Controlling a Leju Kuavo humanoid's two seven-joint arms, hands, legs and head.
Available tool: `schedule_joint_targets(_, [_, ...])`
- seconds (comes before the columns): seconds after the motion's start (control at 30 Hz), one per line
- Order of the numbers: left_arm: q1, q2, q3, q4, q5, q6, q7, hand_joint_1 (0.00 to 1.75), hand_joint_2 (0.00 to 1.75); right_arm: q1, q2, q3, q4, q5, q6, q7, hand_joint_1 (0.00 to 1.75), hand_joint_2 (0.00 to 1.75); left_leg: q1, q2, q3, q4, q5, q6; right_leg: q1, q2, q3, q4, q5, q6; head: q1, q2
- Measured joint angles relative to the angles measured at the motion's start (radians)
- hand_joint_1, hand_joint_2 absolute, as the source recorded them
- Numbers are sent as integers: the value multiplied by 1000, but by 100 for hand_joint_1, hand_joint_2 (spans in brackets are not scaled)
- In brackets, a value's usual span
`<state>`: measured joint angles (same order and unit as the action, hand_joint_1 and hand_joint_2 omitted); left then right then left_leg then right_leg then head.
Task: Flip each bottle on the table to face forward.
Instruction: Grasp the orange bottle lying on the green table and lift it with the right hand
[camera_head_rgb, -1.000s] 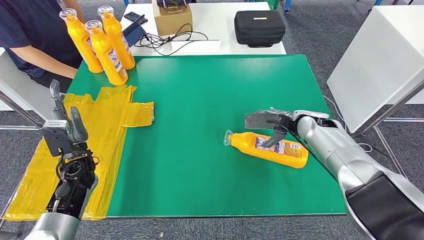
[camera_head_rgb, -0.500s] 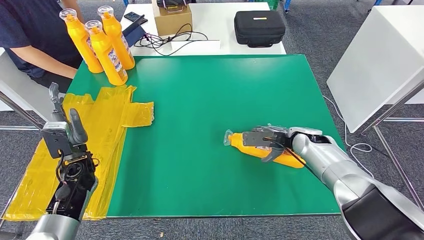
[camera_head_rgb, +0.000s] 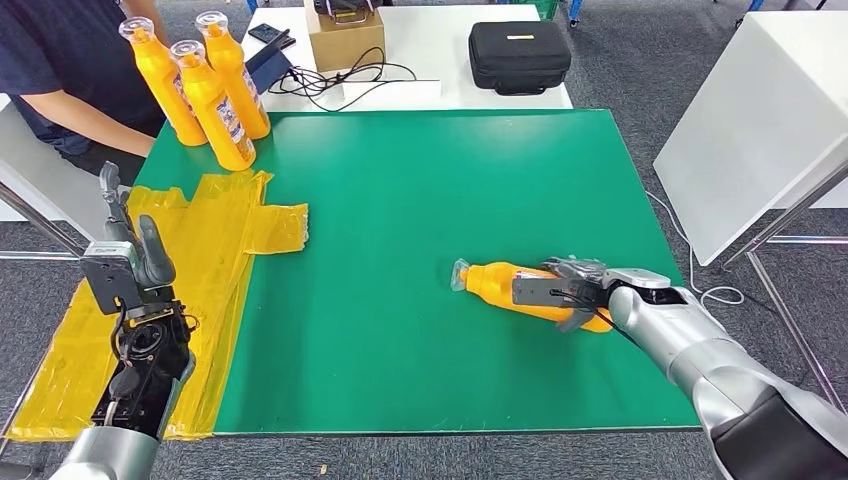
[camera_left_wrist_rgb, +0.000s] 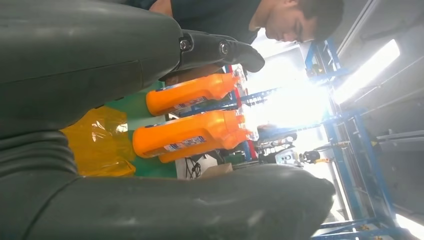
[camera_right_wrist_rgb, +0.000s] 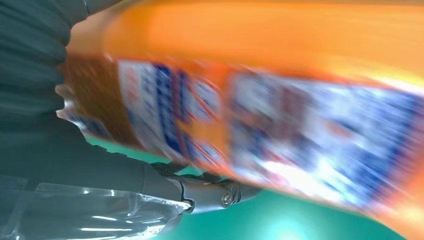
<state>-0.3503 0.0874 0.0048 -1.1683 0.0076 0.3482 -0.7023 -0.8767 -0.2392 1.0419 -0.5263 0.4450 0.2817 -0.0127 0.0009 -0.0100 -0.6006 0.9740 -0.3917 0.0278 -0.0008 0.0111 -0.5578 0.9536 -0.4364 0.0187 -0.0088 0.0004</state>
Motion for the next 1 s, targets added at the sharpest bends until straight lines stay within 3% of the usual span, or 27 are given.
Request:
schedule_joint_targets(0.27, [0,0,11,1,0,-2,0,0,0,22,-45,8,-36,6,-14,11,0,175,0,0,0,0,0,0,0,0,0,0,0,0,0,0])
schedule_joint_targets(0.3, [1,0,11,1,0,-2,0,0,0,24,-49,8,-40,8,-14,13,13,175,0,0,0,0,0,0,0,0,0,0,0,0,0,0])
schedule_joint_targets(0.4, [4,-1,15,0,-1,-1,0,0,0,33,-59,8,-52,16,-18,19,140,175,0,0,1,0,0,0,0,0,0,0,0,0,0,0])
schedule_joint_targets(0.43, [5,-2,16,-1,-2,-1,0,0,0,35,-62,8,-55,18,-17,20,171,175,0,0,1,0,0,0,0,0,0,0,0,0,0,0])
schedule_joint_targets(1.0, [11,-7,20,-5,-15,1,0,0,0,43,-74,-4,-70,19,-11,0,175,175,0,1,5,0,0,0,0,0,5,0,0,0,0,0])
